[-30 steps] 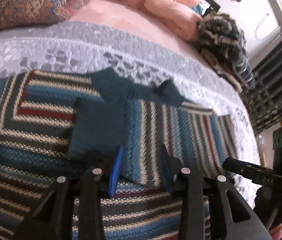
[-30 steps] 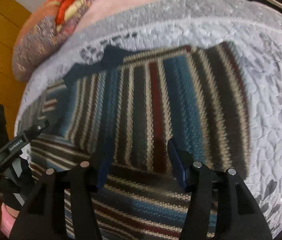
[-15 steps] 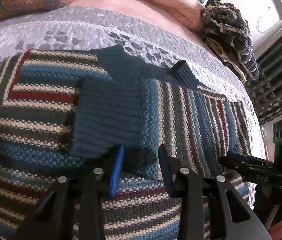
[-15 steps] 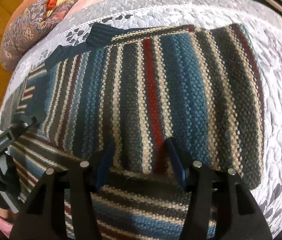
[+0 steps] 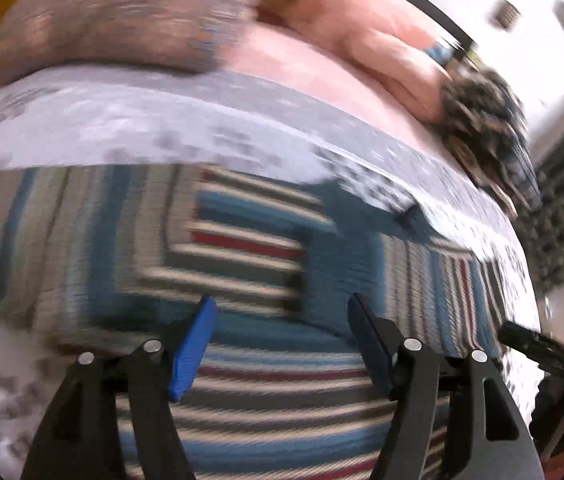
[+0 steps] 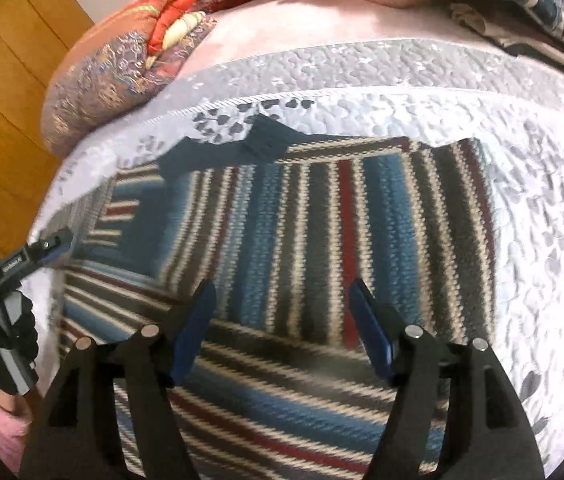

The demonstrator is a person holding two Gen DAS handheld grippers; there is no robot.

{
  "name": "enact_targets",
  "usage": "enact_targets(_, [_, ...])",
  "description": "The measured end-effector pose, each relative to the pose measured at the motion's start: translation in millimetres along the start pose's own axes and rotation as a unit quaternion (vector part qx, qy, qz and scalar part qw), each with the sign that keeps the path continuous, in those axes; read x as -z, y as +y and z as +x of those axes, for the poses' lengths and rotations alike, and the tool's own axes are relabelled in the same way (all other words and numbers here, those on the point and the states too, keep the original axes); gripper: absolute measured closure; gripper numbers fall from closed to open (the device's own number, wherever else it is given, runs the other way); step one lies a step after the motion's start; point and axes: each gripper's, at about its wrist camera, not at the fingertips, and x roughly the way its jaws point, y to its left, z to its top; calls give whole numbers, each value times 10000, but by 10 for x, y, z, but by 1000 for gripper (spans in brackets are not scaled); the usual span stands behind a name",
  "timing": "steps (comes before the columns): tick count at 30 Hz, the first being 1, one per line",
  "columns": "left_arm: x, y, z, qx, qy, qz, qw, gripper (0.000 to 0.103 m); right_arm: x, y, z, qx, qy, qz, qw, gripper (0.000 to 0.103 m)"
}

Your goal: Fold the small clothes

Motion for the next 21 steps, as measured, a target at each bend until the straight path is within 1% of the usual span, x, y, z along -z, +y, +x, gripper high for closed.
enact_targets(2, [-3,384,-159,-260,-80,-344,9990,32,16,-48,13,-40,64,85,9999,34])
enact_targets(3, [-3,660,-240,-449,-143,-598,9971,32,24,-69,28,-32,84,112,9999,34])
enact_targets(5, [19,1122,-355,-707,-213,-1140,9907,32,30,-144,73,-16,159,188,9997,34])
enact_targets(6, [48,1405,-416,-887,-245,-1503,9843,32,51,-179,71,-6,180,227,9996,34])
enact_targets(7, [84,1648,-468,-985,-289,-1817,9780,32,59,-190,93,-3,193,271,9994,34])
enact_targets(9, [163,2069,-557,-1069,-396,-2389,9643,32,63,-266,104,-12,203,337,9992,34])
enact_targets(12, [269,2556,-622,-976,-610,-3043,9456,33,55,-324,117,28,194,399,9990,34])
enact_targets(13, [283,2649,-622,-894,-683,-3167,9418,33,52,-334,127,42,190,407,9990,34])
enact_targets(14, [292,2756,-622,-720,-786,-3285,9385,33,50,-336,138,58,184,415,9990,34])
enact_targets(15, [292,2868,-613,-461,-939,-3451,9327,33,53,-344,146,72,183,416,9989,34])
enact_targets(17, [254,2973,-580,-317,-1020,-3553,9286,33,65,-352,168,101,195,420,9989,34])
enact_targets(18, [226,3006,-560,-308,-1081,-3579,9270,33,70,-357,180,116,204,419,9988,34])
enact_targets(21, [155,3030,-499,-297,-1222,-3548,9265,33,81,-356,220,148,223,402,9988,34])
